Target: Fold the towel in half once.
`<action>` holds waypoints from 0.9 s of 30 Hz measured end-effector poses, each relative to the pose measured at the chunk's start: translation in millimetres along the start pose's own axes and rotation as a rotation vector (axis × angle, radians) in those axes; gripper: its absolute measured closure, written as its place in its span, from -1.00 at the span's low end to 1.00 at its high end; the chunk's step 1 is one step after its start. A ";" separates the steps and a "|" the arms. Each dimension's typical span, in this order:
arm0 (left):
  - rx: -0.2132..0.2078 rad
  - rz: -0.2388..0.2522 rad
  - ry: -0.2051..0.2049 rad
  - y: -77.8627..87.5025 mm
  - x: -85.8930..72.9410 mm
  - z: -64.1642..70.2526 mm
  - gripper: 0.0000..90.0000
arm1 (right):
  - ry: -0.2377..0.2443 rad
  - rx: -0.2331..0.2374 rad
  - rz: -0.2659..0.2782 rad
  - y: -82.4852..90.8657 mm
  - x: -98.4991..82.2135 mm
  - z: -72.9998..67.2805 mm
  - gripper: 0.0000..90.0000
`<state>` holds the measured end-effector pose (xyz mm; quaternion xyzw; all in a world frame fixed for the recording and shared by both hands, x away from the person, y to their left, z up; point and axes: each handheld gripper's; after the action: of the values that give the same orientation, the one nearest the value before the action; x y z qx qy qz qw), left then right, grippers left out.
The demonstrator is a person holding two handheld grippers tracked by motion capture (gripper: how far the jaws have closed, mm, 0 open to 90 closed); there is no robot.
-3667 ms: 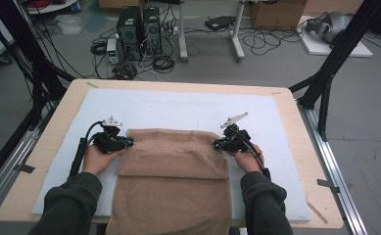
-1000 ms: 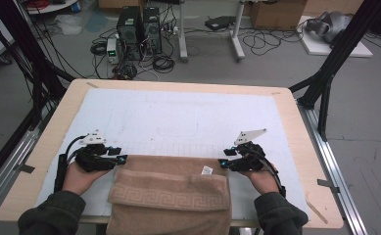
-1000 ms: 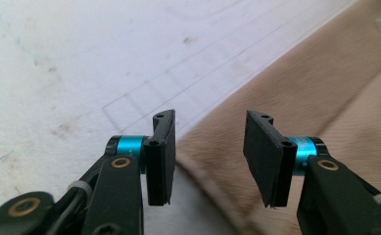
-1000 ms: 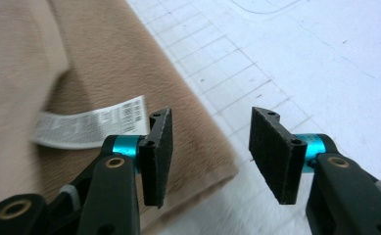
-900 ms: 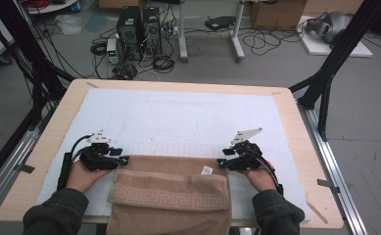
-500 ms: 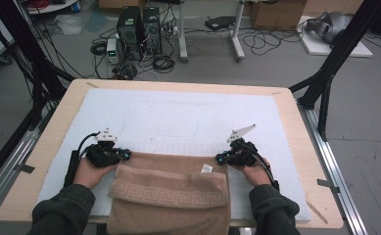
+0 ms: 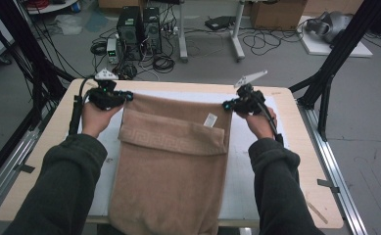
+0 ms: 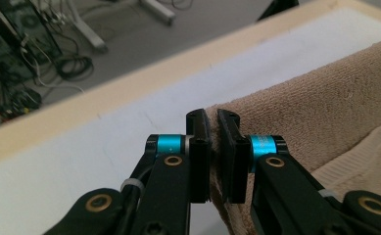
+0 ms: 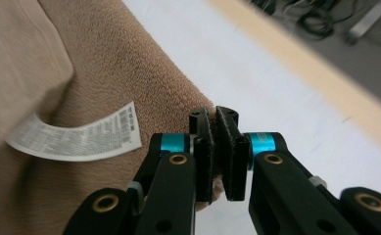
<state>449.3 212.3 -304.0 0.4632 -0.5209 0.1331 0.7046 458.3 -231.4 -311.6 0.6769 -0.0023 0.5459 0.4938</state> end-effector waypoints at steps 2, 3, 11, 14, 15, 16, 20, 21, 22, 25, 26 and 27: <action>0.012 0.013 -0.001 -1.8 6.7 -2.2 0.84 | 0.006 -0.030 0.011 2.2 13.5 6.8 0.84; 0.010 0.012 0.009 -4.1 5.1 -3.6 0.74 | -0.002 -0.051 0.019 0.6 16.3 8.6 0.58; -0.068 -0.058 0.081 -7.2 -49.8 -10.7 0.25 | -0.047 0.024 -0.023 -20.9 -9.8 -7.0 0.17; -0.108 -0.071 0.074 -2.7 -71.5 -3.3 0.21 | -0.049 0.065 -0.026 -21.4 -22.9 -19.1 0.14; -0.120 -0.082 0.066 -0.9 -78.0 0.0 0.20 | -0.051 0.074 -0.015 -21.1 -27.6 -23.1 0.13; -0.131 -0.083 0.061 0.9 -84.8 4.2 0.20 | -0.047 0.080 -0.016 -20.6 -32.2 -27.1 0.11; -0.171 -0.101 0.022 9.1 -109.6 22.3 0.18 | -0.045 0.083 -0.031 -17.0 -52.6 -42.7 0.07; -0.173 -0.106 0.014 11.1 -114.8 26.0 0.18 | -0.050 0.090 -0.030 -15.8 -58.1 -46.4 0.06; -0.175 -0.104 0.007 13.6 -120.0 29.1 0.17 | -0.051 0.089 -0.031 -14.6 -63.3 -49.5 0.05; -0.184 -0.108 -0.011 21.8 -133.2 38.1 0.16 | -0.049 0.092 -0.028 -8.6 -77.6 -61.2 0.05; -0.184 -0.108 -0.015 24.4 -137.6 40.9 0.16 | -0.050 0.092 -0.026 -6.3 -81.5 -64.7 0.05; -0.193 -0.119 -0.021 27.3 -142.2 44.5 0.15 | -0.051 0.093 -0.015 -4.2 -85.4 -67.8 0.05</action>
<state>343.9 233.7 -410.6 0.4247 -0.5099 0.0354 0.7472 376.1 -229.5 -383.5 0.7128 0.0156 0.5245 0.4654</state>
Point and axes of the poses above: each handheld gripper's, and its own axes: y roughly backward along the jaws, x roughly out of its top, z roughly to its right, and after that the axes turned 4 degrees about -x, right-handed
